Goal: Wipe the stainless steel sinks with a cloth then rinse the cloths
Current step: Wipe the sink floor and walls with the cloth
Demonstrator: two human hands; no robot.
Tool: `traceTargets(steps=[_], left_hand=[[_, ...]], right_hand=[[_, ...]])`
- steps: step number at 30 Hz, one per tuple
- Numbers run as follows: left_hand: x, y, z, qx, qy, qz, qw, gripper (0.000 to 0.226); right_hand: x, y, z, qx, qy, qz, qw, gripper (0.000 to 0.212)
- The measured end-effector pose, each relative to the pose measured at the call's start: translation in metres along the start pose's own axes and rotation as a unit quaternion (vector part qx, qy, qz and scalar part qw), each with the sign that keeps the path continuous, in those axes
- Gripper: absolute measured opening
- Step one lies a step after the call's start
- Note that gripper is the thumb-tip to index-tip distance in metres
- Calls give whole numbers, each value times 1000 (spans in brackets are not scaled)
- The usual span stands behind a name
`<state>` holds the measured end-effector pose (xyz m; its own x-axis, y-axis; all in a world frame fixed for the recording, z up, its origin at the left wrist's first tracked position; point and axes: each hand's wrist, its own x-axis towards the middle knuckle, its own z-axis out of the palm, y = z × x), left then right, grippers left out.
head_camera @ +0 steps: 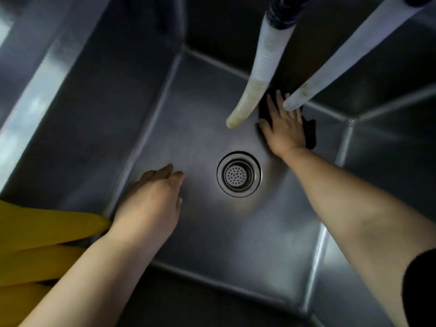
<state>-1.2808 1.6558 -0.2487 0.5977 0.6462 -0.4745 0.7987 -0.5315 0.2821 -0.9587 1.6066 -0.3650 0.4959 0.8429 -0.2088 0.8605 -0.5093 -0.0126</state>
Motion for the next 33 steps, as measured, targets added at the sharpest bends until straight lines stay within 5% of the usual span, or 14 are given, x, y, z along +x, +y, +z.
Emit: traceTargets(steps=[7,12,24,33], left_hand=[[-5,5,-4,-2,-5,15,1000,51],[-5,7,-6,-13,-12,24,1000,52],[-7,8,-8,0,-13,47,999,39],[-6,6,-3,0,-46,42,998,45]], right_hand=[[-108,34,16,-18,-24,120,992,69],[-186,-11,29,-16,-52,91,994,74],[-219,-155,56,-46,-85,-178,979,71],[-256,-84,61,-26,-87,-453,887,59]])
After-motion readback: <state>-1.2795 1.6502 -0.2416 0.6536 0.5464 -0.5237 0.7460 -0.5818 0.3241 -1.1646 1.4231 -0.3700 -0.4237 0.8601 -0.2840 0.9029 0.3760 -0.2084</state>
